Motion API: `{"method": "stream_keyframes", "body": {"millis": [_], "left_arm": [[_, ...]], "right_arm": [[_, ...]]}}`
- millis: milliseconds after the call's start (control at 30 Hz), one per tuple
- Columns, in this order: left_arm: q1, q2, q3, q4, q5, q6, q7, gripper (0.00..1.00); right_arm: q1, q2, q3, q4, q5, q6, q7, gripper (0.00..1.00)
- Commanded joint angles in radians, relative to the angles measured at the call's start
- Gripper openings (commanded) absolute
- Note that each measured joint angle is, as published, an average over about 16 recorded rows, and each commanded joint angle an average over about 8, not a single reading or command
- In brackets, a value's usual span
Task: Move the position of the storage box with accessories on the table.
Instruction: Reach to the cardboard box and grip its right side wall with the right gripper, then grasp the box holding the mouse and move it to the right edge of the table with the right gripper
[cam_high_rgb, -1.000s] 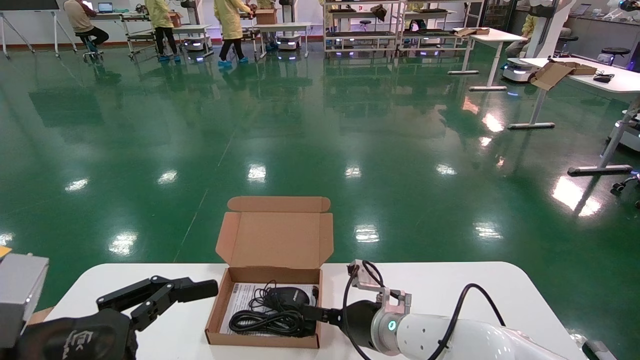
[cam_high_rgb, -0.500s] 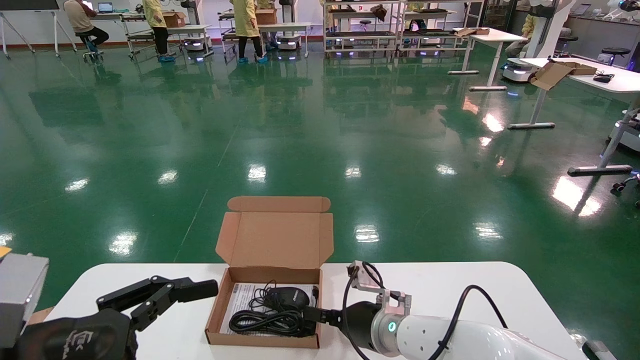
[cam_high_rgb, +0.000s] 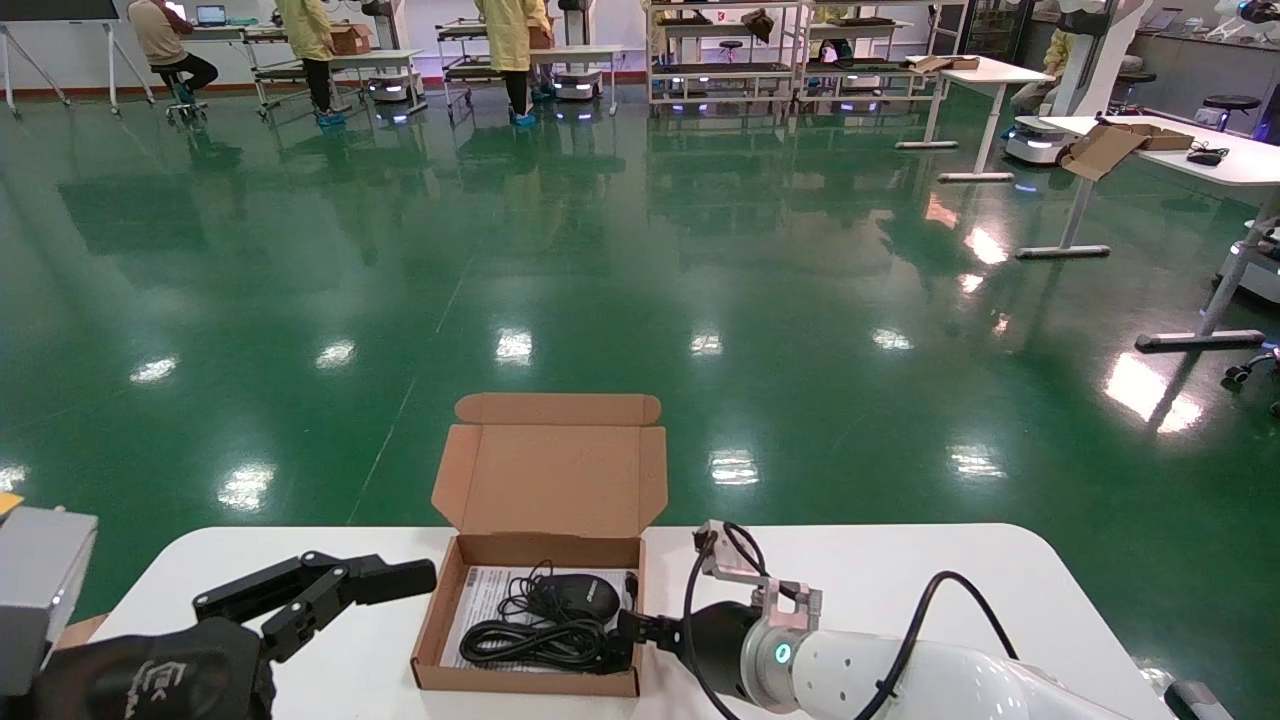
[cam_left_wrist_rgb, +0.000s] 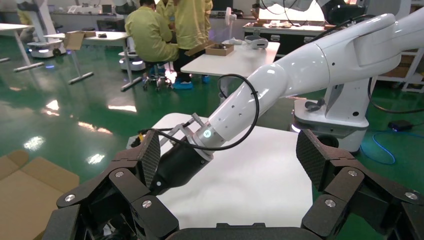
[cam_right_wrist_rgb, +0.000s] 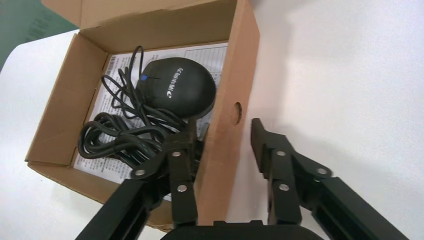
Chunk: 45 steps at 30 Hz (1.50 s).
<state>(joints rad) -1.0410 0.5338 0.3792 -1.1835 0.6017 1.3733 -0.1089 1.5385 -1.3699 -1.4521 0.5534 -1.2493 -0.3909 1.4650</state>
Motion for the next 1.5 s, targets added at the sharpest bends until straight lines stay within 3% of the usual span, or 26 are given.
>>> {"method": "stream_keyframes", "body": {"millis": [33,867,1500], "left_arm": [[0.0,0.0,0.0,0.0,0.0,0.0,0.0,1.0],[0.0,0.0,0.0,0.0,0.0,0.0,0.0,1.0],[0.0,0.0,0.0,0.0,0.0,0.0,0.0,1.0]], "right_arm": [[0.001,0.0,-0.003,0.001,0.006,0.002,-0.003,0.0],[0.063,0.004,-0.047,-0.023,0.034,-0.047,-0.041,0.0],[0.249,0.054,0.021,-0.156,0.101,-0.147,-0.172,0.0]]}}
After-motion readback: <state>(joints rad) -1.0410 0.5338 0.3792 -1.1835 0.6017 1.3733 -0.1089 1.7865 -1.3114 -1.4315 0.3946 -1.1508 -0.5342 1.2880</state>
